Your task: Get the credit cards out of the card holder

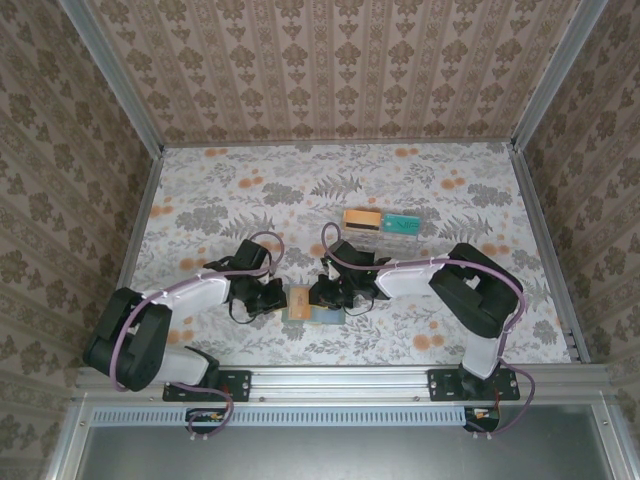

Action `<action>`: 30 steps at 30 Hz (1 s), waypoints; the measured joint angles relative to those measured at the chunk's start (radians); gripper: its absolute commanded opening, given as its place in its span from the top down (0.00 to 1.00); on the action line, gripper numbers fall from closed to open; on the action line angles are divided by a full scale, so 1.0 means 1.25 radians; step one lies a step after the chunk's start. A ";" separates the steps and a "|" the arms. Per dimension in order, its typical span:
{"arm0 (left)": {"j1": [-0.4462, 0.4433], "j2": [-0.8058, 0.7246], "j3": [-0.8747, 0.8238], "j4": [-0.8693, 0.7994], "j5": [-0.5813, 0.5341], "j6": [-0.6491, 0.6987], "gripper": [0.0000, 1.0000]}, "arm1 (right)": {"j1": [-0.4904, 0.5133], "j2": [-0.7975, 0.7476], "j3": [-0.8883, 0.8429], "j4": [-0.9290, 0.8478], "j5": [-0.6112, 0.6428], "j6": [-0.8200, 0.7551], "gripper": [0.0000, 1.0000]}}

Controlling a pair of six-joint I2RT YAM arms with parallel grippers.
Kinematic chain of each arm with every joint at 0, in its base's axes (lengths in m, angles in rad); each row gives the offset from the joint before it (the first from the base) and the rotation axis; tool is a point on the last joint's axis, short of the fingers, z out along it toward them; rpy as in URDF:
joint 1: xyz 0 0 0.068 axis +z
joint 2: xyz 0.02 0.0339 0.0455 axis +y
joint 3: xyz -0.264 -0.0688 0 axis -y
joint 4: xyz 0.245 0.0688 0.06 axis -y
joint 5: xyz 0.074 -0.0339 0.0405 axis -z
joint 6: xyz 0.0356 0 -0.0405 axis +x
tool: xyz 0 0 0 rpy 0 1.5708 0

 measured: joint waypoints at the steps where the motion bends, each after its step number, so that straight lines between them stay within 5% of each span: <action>1: 0.000 0.002 0.000 0.001 0.001 0.000 0.96 | 0.000 0.002 0.001 0.002 -0.001 0.000 0.82; 6: 0.000 0.005 0.002 0.000 0.002 0.000 0.97 | 0.001 0.011 0.010 0.003 -0.007 0.000 0.84; 14: 0.000 0.005 0.002 0.000 0.002 0.000 0.98 | 0.002 0.015 0.011 0.002 -0.007 0.006 1.00; 30: -0.004 0.004 0.008 -0.012 -0.008 0.000 1.00 | 0.002 0.000 0.007 -0.008 0.000 0.004 1.00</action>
